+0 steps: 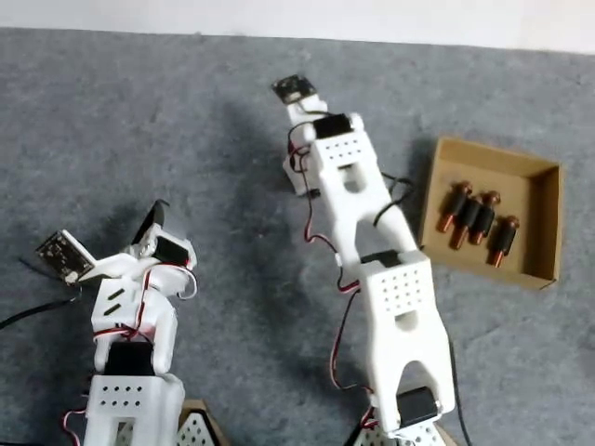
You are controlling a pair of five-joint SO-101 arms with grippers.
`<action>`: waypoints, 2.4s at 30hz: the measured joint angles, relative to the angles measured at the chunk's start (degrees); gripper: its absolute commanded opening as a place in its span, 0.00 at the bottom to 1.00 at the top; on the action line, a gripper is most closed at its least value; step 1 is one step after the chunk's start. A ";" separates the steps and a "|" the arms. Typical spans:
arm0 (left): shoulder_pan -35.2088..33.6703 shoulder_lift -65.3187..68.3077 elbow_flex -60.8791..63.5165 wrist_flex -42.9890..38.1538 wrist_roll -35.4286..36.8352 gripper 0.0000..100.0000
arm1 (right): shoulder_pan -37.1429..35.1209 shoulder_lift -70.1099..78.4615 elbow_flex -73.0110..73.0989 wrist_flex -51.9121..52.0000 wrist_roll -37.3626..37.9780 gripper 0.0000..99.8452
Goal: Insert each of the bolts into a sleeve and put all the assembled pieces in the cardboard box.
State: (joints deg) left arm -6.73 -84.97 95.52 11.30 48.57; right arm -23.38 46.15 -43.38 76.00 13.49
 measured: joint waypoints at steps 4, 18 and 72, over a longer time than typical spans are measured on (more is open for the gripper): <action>0.00 0.00 0.00 0.00 0.00 0.01 | 0.26 -2.20 0.00 2.64 -2.02 0.00; 0.00 0.00 0.00 0.00 0.00 0.01 | 0.26 -6.33 0.09 6.15 -3.43 0.00; 0.00 0.00 0.00 0.00 0.00 0.01 | 7.82 -130.02 139.25 -56.53 -3.43 0.00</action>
State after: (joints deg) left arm -6.73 -84.97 95.52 11.30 48.57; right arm -15.56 -83.87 95.87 19.47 10.07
